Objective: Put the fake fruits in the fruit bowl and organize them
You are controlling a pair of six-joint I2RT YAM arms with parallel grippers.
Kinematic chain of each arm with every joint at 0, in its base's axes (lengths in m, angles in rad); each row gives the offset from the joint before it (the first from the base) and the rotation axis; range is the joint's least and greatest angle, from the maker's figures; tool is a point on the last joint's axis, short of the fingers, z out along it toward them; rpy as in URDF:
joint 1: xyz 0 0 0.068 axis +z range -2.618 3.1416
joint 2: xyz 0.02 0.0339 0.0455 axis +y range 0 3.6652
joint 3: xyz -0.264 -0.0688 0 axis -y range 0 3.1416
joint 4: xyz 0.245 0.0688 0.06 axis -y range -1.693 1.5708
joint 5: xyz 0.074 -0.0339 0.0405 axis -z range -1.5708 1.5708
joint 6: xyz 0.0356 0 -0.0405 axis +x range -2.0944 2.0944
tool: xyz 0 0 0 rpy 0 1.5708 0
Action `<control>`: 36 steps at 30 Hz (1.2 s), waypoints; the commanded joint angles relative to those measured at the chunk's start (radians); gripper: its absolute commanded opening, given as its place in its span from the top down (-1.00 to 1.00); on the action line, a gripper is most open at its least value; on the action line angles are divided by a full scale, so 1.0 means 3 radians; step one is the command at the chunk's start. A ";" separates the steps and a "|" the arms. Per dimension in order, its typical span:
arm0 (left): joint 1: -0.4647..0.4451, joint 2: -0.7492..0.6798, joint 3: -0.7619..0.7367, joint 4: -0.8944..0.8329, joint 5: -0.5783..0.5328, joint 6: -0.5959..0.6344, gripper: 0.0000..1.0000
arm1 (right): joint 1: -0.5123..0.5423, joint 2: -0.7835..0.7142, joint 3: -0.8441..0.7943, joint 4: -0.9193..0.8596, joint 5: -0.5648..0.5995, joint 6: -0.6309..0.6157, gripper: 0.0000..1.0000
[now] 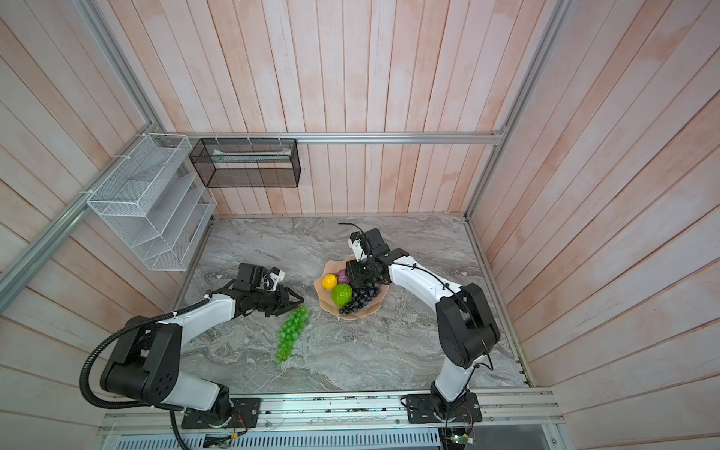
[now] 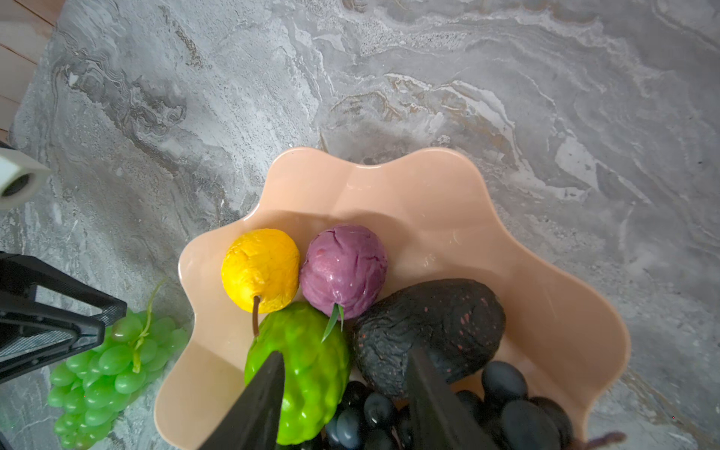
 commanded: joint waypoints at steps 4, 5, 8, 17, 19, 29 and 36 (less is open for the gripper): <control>-0.0028 0.0024 -0.0045 0.0078 0.0165 0.0067 0.28 | 0.0022 0.0061 0.0087 -0.0047 -0.0059 -0.0026 -0.02; -0.0037 0.0038 -0.0038 0.0060 0.0171 0.0078 0.31 | 0.0026 0.0067 0.0092 -0.0047 -0.0060 -0.0030 -0.02; -0.0110 0.0060 0.0033 -0.0057 0.0150 0.0155 0.35 | 0.0036 0.0055 0.0092 -0.0038 -0.0063 -0.0027 -0.01; -0.0218 0.0146 0.0150 -0.0131 -0.0045 0.0195 0.41 | 0.0050 -0.0004 0.0012 0.0024 -0.0076 -0.0024 -0.01; -0.0229 0.0159 0.0162 -0.0158 -0.0040 0.0211 0.50 | 0.0049 -0.0041 -0.0027 0.0056 -0.0061 -0.0021 -0.01; -0.0309 0.0088 0.0199 -0.0291 0.0037 0.0197 1.00 | 0.0051 -0.0175 -0.0196 0.0212 -0.0069 0.0013 -0.01; -0.0309 -0.0159 0.0222 -0.0408 0.0022 0.0132 1.00 | 0.0046 -0.0354 -0.0351 0.0318 -0.0029 0.0015 -0.01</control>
